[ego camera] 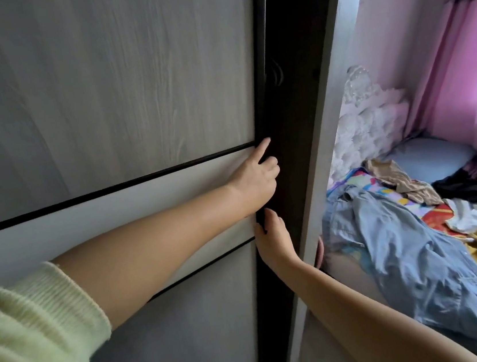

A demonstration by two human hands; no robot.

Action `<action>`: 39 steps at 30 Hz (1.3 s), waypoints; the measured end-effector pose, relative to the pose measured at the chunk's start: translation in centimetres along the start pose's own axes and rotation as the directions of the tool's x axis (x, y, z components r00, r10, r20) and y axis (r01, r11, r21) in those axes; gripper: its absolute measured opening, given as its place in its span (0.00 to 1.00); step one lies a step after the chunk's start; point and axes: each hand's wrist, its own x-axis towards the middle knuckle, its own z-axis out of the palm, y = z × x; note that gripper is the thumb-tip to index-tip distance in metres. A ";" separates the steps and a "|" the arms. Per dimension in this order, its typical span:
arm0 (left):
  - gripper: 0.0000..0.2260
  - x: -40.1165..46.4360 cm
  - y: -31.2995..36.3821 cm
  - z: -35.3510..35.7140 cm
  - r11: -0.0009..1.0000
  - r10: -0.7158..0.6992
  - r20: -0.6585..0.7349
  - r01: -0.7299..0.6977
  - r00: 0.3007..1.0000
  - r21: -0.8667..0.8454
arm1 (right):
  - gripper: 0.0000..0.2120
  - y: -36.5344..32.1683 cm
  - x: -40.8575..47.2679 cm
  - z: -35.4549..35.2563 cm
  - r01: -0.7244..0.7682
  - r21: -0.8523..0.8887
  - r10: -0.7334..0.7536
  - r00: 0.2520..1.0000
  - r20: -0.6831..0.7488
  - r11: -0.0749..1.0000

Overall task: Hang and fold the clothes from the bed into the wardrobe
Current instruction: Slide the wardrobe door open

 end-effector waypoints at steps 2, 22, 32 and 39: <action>0.11 -2.0 -0.2 0.3 1.000 -0.017 0.004 0.017 1.000 0.000 | 0.23 -1.0 -1.0 0.6 0.015 -0.009 -0.015 0.999 0.028 1.000; 0.10 -28.7 -4.5 6.6 0.994 0.095 -0.039 -0.097 0.995 -0.055 | 0.12 -12.5 -15.6 15.5 0.334 -0.159 -0.250 0.883 0.397 0.929; 0.17 -38.3 -5.8 7.1 0.995 0.028 0.097 -0.018 0.995 -0.096 | 0.14 -16.8 -19.2 19.8 0.551 -0.118 -0.391 0.711 0.584 0.826; 0.18 -42.5 -6.0 7.1 0.992 -0.019 0.165 0.039 0.986 -0.118 | 0.15 -18.6 -21.6 22.5 0.627 -0.132 -0.439 0.665 0.604 0.768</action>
